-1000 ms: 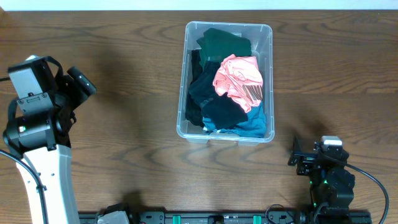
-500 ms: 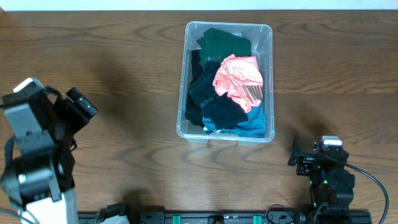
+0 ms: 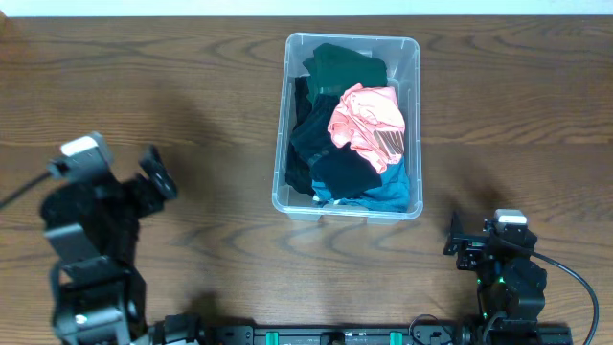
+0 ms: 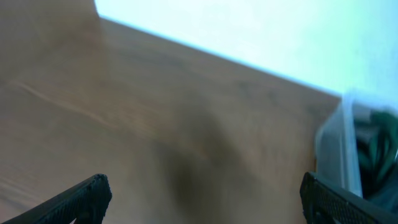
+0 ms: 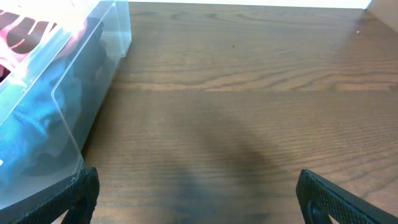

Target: Pack container

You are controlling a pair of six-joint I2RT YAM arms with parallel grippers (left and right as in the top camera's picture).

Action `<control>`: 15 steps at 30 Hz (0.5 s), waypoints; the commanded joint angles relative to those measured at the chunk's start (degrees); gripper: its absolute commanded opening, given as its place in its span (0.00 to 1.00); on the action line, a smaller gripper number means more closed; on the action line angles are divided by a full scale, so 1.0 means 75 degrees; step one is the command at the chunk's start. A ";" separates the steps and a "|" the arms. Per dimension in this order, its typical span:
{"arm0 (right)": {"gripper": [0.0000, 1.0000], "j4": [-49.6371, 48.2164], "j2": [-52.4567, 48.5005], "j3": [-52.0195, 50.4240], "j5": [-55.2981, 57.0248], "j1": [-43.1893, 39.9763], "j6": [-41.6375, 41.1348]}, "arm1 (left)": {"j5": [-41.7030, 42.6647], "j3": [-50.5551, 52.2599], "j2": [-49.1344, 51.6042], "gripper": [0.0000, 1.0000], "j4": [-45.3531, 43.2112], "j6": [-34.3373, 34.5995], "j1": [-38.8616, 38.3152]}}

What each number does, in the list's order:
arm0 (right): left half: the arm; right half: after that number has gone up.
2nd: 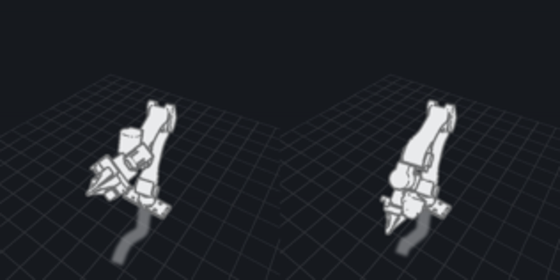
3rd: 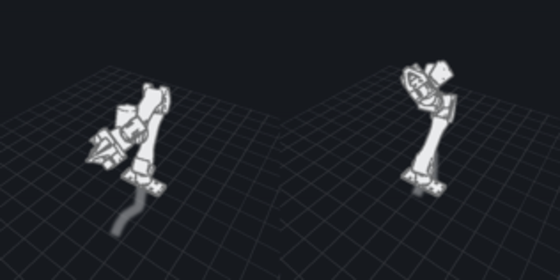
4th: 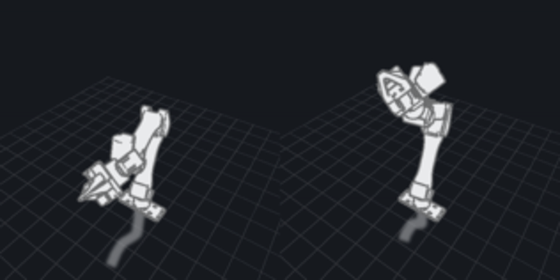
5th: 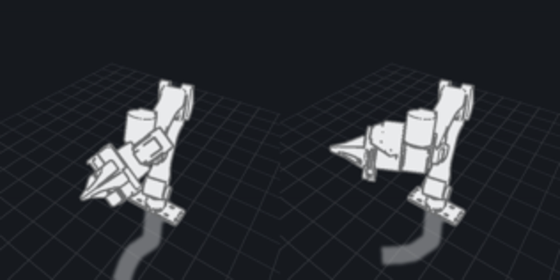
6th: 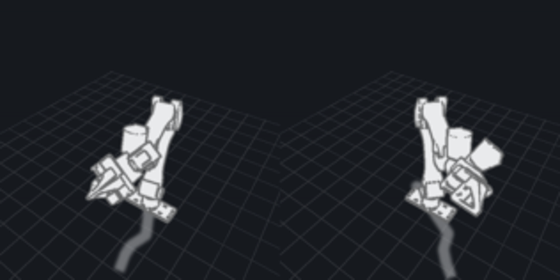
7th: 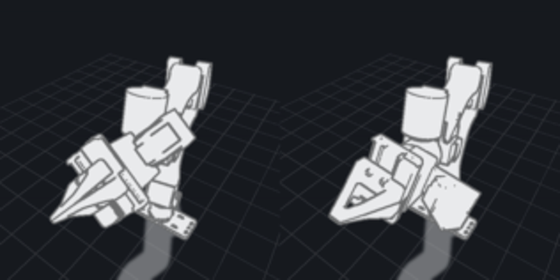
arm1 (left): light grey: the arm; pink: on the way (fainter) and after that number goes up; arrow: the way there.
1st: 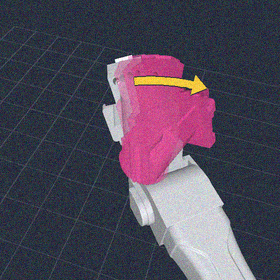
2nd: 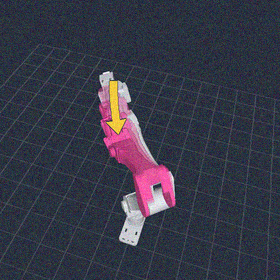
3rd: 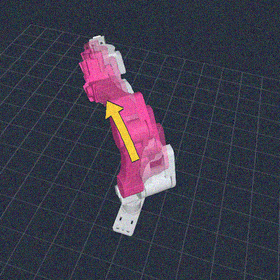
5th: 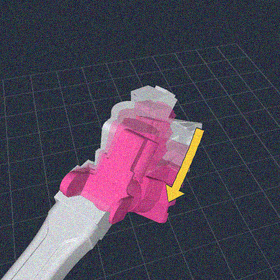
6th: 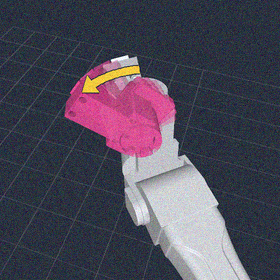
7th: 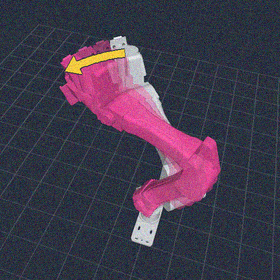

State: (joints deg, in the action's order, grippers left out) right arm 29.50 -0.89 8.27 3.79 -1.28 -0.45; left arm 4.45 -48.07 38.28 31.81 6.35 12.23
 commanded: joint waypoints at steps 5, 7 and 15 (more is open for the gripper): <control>0.99 0.0009 0.0035 -0.0020 -0.0026 -0.0079 -0.0108 | 0.0157 0.1993 -0.1419 0.98 -0.0379 -0.0187 -0.0329; 0.99 0.0009 0.0035 -0.0020 -0.0029 -0.0079 -0.0108 | 0.0157 0.2457 -0.1813 0.98 -0.0458 -0.0187 -0.0335; 0.99 0.0009 0.0035 -0.0020 -0.0026 -0.0079 -0.0108 | 0.0405 0.3777 -0.3025 0.98 -0.0466 -0.0187 -0.0344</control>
State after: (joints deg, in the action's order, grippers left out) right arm 29.52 -0.91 8.27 3.77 -1.28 -0.45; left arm 6.15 -21.93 17.78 28.60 5.74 9.93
